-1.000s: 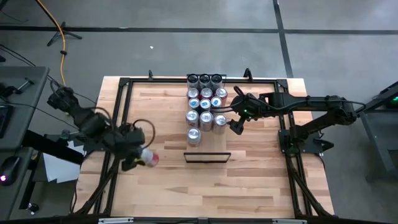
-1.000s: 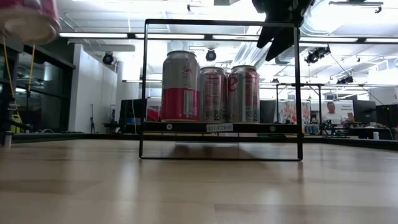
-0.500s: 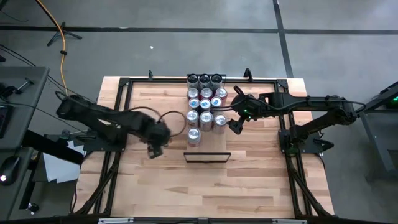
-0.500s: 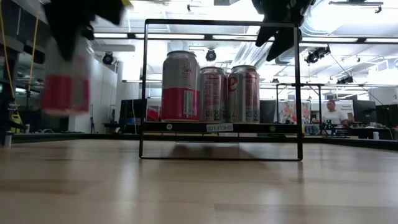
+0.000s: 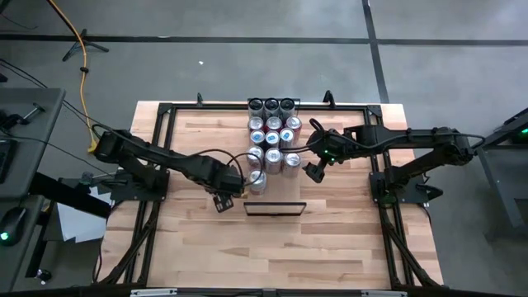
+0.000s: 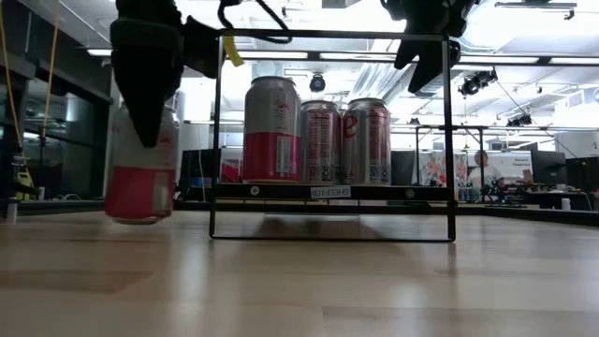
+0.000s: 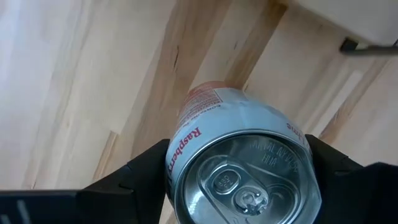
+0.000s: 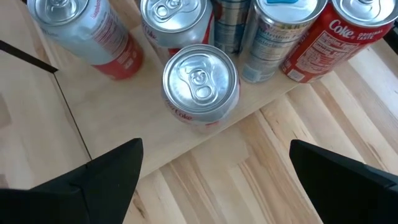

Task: Place canned beverage on shelf
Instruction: Put the pink-white soda can on the shelf aligned with the other pink-white soda can

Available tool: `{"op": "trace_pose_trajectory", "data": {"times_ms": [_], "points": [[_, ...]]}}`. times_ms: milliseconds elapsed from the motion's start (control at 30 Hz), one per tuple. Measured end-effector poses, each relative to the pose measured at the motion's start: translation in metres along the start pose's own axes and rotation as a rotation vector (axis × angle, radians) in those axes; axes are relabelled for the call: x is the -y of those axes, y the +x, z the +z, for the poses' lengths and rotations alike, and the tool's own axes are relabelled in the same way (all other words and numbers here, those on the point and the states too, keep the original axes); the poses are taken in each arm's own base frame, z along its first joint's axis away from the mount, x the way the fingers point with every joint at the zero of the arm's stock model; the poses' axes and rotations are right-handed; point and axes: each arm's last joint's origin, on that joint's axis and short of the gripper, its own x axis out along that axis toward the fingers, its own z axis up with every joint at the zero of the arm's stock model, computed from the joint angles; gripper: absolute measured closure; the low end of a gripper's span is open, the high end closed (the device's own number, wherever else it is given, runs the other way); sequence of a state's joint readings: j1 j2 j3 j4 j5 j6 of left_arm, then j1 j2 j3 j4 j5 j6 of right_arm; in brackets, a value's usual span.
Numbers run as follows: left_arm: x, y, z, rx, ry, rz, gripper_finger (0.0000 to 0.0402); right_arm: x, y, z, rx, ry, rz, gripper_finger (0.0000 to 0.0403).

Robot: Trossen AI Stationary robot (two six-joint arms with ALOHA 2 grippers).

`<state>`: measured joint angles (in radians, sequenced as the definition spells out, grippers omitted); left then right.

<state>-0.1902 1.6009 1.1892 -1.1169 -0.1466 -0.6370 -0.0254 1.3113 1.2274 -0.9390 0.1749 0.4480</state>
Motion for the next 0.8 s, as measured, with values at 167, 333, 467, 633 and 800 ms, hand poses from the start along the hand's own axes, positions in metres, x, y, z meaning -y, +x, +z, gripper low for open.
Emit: {"op": "trace_pose_trajectory", "data": {"times_ms": [167, 333, 467, 633, 800], "points": [[0.001, 0.0, 0.0, 0.02, 0.0, 0.013, 0.0169, 0.0, 0.0, 0.0, 0.0, 0.0, 0.0, 0.0013], [0.002, 0.0, 0.0, 0.022, 0.0, 0.009, 0.015, 0.0, 0.0, 0.0, 0.005, 0.0, -0.011, 0.0013], [0.002, -0.002, 0.0, 0.012, 0.016, -0.019, 0.0126, 0.0, 0.0, 0.0, 0.006, 0.0, -0.014, 0.0013], [0.0, -0.008, -0.002, 0.028, 0.029, -0.039, 0.01, 0.0, 0.0, 0.0, 0.007, 0.0, -0.014, 0.0013], [-0.01, -0.029, -0.009, 0.086, 0.005, -0.083, 0.0093, 0.0, 0.0, 0.0, 0.007, 0.0, -0.014, 0.0013]]}}
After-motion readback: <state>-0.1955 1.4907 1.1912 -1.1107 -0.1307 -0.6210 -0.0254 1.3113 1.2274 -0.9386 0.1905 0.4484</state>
